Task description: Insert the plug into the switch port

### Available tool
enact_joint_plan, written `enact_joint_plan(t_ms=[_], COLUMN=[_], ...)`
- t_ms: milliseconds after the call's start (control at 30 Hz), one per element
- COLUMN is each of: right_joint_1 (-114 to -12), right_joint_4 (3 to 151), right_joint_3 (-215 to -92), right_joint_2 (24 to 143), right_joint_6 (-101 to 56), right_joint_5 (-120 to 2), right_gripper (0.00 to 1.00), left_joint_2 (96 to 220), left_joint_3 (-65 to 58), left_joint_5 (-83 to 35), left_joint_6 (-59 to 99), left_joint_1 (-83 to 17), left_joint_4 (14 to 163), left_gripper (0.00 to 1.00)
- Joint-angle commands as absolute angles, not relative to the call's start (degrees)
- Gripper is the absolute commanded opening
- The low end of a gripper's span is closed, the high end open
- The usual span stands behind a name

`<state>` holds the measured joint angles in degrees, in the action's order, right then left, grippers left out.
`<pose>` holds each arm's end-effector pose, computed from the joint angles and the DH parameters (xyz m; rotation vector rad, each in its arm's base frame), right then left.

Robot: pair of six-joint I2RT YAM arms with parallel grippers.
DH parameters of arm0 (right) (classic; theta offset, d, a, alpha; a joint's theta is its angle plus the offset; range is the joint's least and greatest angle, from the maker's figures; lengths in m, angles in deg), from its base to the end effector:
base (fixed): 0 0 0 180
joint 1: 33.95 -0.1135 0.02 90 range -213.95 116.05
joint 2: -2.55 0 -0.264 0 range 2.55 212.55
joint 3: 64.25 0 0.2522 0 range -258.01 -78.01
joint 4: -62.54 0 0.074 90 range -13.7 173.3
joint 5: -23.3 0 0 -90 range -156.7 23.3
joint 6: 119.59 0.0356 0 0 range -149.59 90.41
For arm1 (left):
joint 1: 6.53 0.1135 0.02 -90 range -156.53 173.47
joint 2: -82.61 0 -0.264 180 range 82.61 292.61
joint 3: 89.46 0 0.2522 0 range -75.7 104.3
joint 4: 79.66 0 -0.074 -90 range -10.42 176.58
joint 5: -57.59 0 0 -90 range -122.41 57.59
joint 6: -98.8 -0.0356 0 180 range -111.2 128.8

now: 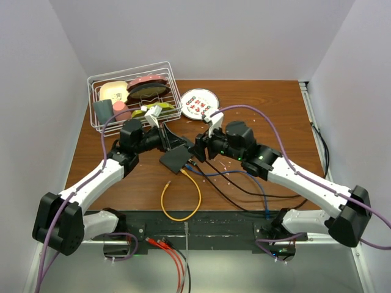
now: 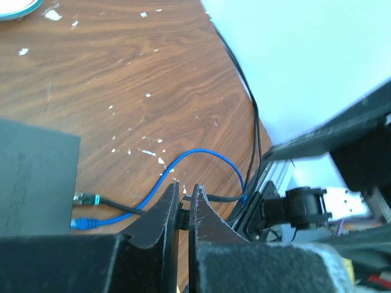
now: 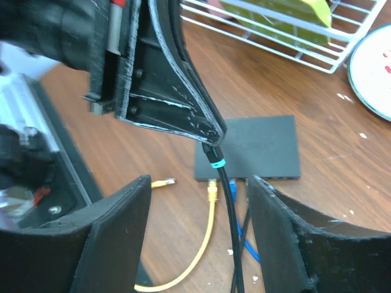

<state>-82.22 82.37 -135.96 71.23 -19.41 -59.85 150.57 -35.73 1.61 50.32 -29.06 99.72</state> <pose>0.1836 0.2122 0.3412 -0.7151 1.8070 0.8054 0.2376 -0.1201 0.2697 0.1306 1.9920 -1.2968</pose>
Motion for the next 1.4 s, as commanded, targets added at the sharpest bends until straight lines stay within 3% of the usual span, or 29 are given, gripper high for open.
enact_joint_plan(t_ms=[0, 667, 867, 1200, 1233, 1367], right_joint_1=[-85.27, -86.95, -87.03, -86.95, -86.95, -87.03], right_joint_4=[84.04, 79.29, 77.53, 76.56, 76.56, 76.30], right_joint_3=[-137.86, -139.09, -138.57, -139.45, -139.45, -138.75], right_joint_2=[75.75, 82.00, 82.53, 84.90, 84.90, 84.64], right_joint_6=[-22.29, -22.82, -21.85, -21.15, -21.06, -20.44], right_joint_5=[-70.90, -72.58, -72.76, -72.50, -72.85, -74.60], right_gripper=[0.58, 0.45, 0.31, 0.29, 0.27, 0.00], left_joint_2=[147.91, 150.19, 150.81, 151.07, 151.07, 151.69], left_joint_3=[-33.25, -32.37, -32.37, -32.37, -32.28, -31.93], left_joint_5=[-2.97, -0.16, 0.37, 0.99, 1.16, 1.60], left_joint_6=[55.38, 54.86, 54.59, 54.42, 54.24, 53.80], left_joint_1=[-28.68, -28.86, -28.86, -28.86, -28.86, -28.86], left_joint_4=[96.69, 96.68, 96.77, 96.86, 96.69, 96.25], left_gripper=[0.00, 0.00, 0.00, 0.00, 0.00, 0.00])
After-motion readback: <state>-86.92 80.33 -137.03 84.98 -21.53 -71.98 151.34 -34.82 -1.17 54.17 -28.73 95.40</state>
